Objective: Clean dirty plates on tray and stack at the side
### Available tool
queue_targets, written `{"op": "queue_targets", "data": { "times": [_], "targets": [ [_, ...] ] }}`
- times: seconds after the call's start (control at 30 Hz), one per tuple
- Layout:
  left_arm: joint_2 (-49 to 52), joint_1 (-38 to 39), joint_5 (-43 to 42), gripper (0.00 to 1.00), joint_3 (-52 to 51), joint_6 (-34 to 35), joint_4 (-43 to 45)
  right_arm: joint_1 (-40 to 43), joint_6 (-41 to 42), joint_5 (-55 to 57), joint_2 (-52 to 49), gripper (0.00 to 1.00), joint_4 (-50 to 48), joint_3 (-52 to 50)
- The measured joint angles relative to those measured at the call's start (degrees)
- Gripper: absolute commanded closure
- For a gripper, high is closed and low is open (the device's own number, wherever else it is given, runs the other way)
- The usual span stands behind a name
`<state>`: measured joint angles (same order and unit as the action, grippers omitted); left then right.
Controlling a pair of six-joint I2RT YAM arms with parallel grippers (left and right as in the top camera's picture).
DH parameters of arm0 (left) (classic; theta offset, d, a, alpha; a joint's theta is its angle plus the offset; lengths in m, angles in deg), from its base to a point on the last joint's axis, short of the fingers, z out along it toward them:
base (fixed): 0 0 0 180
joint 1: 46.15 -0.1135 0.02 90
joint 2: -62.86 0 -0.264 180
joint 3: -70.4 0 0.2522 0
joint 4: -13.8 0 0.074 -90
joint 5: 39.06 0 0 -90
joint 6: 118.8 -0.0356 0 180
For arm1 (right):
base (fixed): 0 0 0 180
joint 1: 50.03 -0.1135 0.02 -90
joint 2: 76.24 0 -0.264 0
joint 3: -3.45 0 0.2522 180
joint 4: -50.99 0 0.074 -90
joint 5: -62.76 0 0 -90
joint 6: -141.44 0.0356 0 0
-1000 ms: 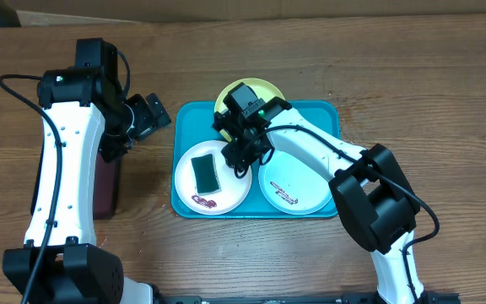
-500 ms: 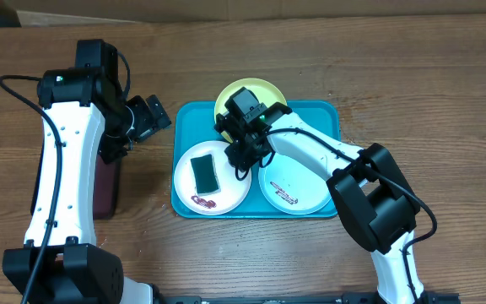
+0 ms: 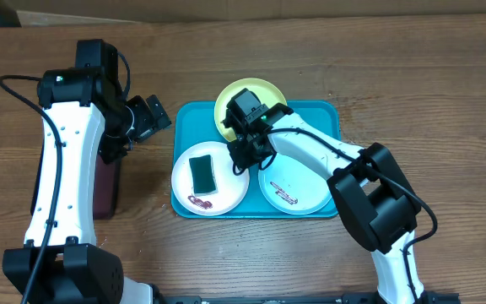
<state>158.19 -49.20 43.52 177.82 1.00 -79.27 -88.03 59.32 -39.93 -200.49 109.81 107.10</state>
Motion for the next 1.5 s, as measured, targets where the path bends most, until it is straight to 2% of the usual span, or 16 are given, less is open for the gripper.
{"op": "queue_targets", "data": {
  "times": [0.23,0.33,0.37,0.4,0.67,0.83,1.0,1.3,1.5],
  "targets": [
    [0.0,0.0,0.0,0.0,0.0,0.0,0.0,0.1,9.2,-3.3,0.0,0.95,3.0,0.0],
    [0.0,0.0,0.0,0.0,0.0,0.0,0.0,0.0,13.2,-5.1,0.0,0.88,5.2,0.0],
    [0.0,0.0,0.0,0.0,0.0,0.0,0.0,0.0,14.4,-5.4,0.0,0.79,6.4,0.0],
    [0.0,0.0,0.0,0.0,0.0,0.0,0.0,0.0,15.4,-5.6,0.0,0.75,7.3,0.0],
    [0.0,0.0,0.0,0.0,0.0,0.0,0.0,0.0,18.3,-6.6,0.0,0.62,14.4,2.6],
    [0.0,0.0,0.0,0.0,0.0,0.0,0.0,0.0,12.5,-6.3,0.0,0.61,13.8,6.0],
    [0.0,0.0,0.0,0.0,0.0,0.0,0.0,0.0,2.7,-3.5,0.0,0.5,12.7,6.2],
    [0.0,0.0,0.0,0.0,0.0,0.0,-0.4,0.0,-9.4,-0.1,0.0,0.5,8.9,6.2],
    [0.0,0.0,0.0,0.0,0.0,0.0,-0.4,0.0,-12.2,0.5,0.0,0.5,6.9,6.1]
  ]
}}
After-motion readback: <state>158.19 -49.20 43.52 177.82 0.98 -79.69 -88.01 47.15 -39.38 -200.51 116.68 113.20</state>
